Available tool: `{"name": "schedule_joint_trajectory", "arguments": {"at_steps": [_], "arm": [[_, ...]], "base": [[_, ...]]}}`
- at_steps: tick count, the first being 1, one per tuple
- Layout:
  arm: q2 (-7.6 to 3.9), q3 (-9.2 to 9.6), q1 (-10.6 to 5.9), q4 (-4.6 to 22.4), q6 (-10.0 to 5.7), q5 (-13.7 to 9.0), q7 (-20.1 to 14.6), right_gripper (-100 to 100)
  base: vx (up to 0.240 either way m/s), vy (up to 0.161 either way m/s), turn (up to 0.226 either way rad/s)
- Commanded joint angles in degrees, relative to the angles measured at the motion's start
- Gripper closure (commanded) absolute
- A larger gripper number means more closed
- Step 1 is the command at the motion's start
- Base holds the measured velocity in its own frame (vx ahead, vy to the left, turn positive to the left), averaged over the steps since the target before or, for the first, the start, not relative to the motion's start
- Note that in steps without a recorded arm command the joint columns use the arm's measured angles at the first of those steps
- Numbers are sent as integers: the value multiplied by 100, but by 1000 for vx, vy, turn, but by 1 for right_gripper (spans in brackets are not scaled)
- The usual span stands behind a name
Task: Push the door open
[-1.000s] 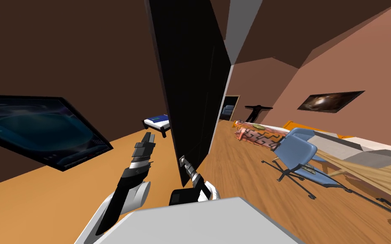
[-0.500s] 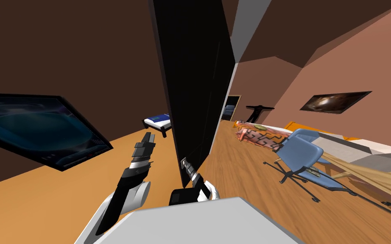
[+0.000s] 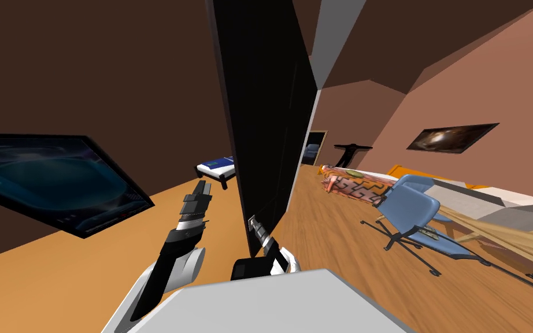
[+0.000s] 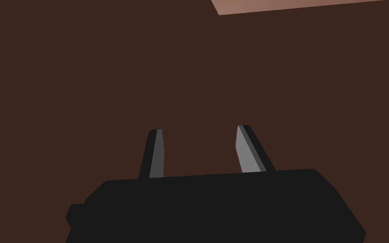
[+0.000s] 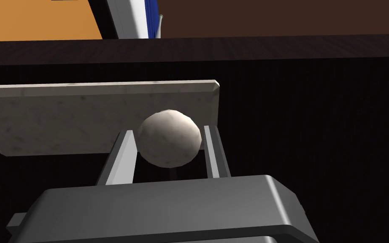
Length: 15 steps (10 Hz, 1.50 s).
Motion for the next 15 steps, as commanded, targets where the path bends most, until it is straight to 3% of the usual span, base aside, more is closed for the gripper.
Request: {"name": "schedule_joint_trajectory", "arguments": {"at_steps": [1,4,6,8,10,11,15], "arm": [[-44,-148,-60,49,-56,-39,22,100],[-95,-406,-86,109,-69,-95,83,100],[-95,-406,-86,109,-69,-95,83,100],[-113,-609,-106,156,-80,-138,131,100],[-113,-609,-106,156,-80,-138,131,100],[-125,-565,-67,31,-36,-153,90,-100],[-81,-513,-9,-56,-44,-187,30,-100]], "base": [[114,179,-34],[124,198,-38],[67,76,-4],[97,122,-50],[58,51,-34],[-134,-44,-57],[-216,-93,-36]]}}
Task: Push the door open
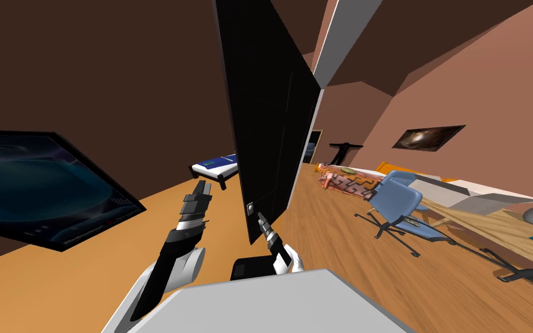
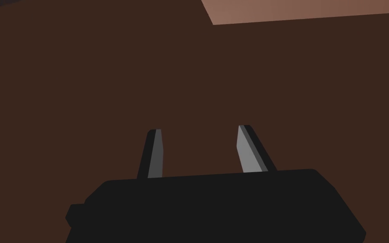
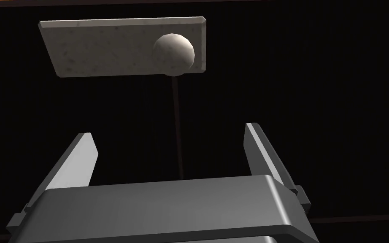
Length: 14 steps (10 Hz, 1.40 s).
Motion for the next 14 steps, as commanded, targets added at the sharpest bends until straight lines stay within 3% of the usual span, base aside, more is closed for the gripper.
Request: {"name": "schedule_joint_trajectory", "arguments": {"at_steps": [1,4,10,11,14], "arm": [[41,23,11,-32,0,-19,-37,-100],[-3,-7,23,-25,-21,-16,-2,-100],[60,-63,23,43,-111,-25,53,-100],[60,-63,23,43,-111,-25,53,100],[60,-63,23,43,-111,-25,53,100]], "base": [[-227,-85,-42],[36,57,15],[191,124,17],[-15,-3,6],[-19,-11,3]]}}
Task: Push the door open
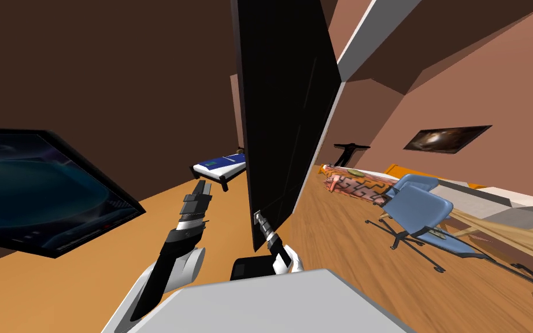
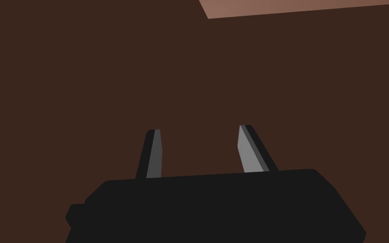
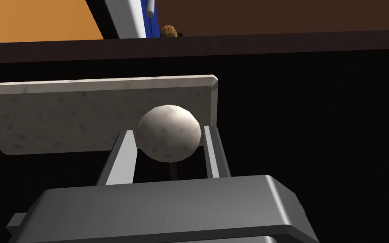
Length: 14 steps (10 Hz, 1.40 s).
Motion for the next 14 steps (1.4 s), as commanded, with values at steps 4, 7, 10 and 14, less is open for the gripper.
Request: {"name": "schedule_joint_trajectory", "arguments": {"at_steps": [4,7,10,14], "arm": [[-26,-171,-14,52,14,-45,46,100],[-10,-395,-46,108,25,-103,108,100],[38,-590,-74,158,35,-153,163,100],[201,-918,-121,241,51,-238,255,100]], "base": [[50,52,-22],[97,151,-45],[129,167,-53],[127,163,-59]]}}
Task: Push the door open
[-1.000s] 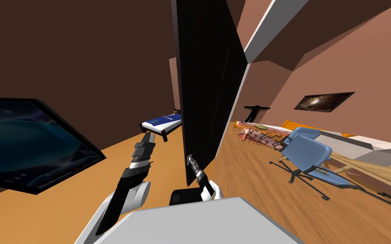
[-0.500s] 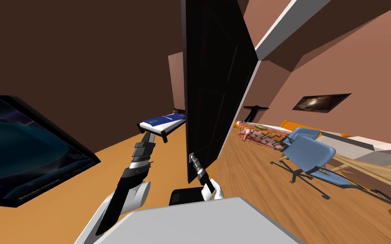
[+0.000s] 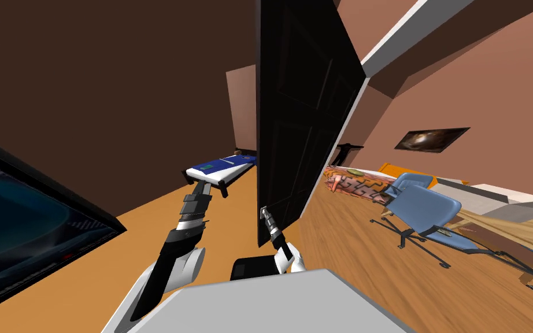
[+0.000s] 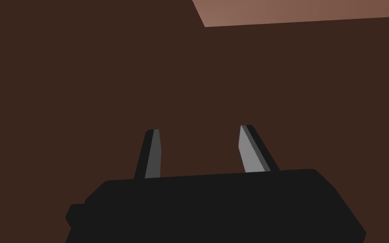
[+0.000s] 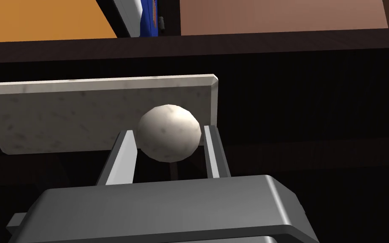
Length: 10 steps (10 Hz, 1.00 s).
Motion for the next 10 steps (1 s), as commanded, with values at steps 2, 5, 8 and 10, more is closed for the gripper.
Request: {"name": "schedule_joint_trajectory", "arguments": {"at_steps": [2,5,8,10], "arm": [[-57,-139,-23,13,-6,-45,38,100],[-100,-374,-51,57,-12,-119,108,100],[-66,-640,-83,107,-18,-203,186,100],[11,-823,-105,141,-23,-261,241,100]], "base": [[74,86,-29],[177,169,-72],[206,176,-75],[187,210,-92]]}}
